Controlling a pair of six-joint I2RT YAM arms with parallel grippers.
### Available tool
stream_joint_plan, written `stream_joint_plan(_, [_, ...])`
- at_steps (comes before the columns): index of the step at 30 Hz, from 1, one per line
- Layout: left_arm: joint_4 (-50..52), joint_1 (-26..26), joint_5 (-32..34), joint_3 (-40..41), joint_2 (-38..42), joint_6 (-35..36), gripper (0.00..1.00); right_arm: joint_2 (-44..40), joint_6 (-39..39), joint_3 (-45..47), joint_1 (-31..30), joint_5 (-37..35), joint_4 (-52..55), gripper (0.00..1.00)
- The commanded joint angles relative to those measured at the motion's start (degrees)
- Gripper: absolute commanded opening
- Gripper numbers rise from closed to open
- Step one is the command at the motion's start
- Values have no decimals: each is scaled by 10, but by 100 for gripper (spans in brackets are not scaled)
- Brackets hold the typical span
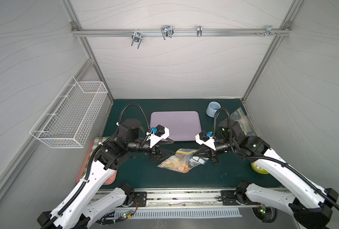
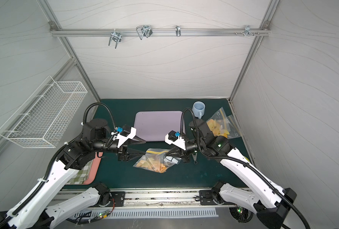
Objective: Put the cookies into a resealable bag to prevent moisture
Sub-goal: Close the ziploc bag at the center of the board.
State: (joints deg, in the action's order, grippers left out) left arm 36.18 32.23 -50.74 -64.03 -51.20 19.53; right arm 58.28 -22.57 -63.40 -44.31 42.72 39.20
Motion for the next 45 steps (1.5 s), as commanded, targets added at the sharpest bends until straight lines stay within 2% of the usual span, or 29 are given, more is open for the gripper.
stream_joint_plan(1, [6, 7, -20, -27, -6, 22, 55, 6, -19, -13, 2, 30, 19, 0])
stream_joint_plan(7, [6, 16, -20, -30, -12, 24, 54, 19, -13, -15, 1, 32, 12, 0])
stream_joint_plan(15, [4, 22, -19, -32, -13, 22, 43, 34, -13, -16, 0, 37, 12, 0])
stream_joint_plan(20, [9, 22, -16, -33, -14, 26, 23, 33, -12, -13, -2, 36, 7, 0])
stream_joint_plan(23, [10, 22, -14, -33, -14, 28, 1, 33, -12, -12, -1, 35, 7, 0])
stream_joint_plan(28, [14, 22, -7, -38, -14, 26, 0, 28, -12, -7, -1, 32, -4, 0])
stream_joint_plan(29, [17, 22, -6, -40, -14, 26, 0, 26, -10, -5, -1, 30, -13, 14])
stream_joint_plan(30, [19, 22, -5, -41, -15, 27, 0, 22, -6, -3, -2, 29, -28, 32])
stream_joint_plan(31, [20, 22, -3, -42, -16, 26, 0, 17, -1, 1, -4, 24, -49, 44])
stream_joint_plan(33, [22, 22, -2, -44, -17, 27, 0, 10, 5, 6, -20, -2, -94, 52])
stream_joint_plan(37, [23, 23, 3, -45, -20, 26, 0, 5, 5, 15, -88, -104, -191, 52])
stream_joint_plan(40, [22, 23, 6, -46, -20, 24, 0, 21, 7, 8, -115, -131, -228, 50])
stream_joint_plan(45, [23, 23, 6, -49, -23, 24, 0, 45, 10, -2, -136, -156, -249, 35])
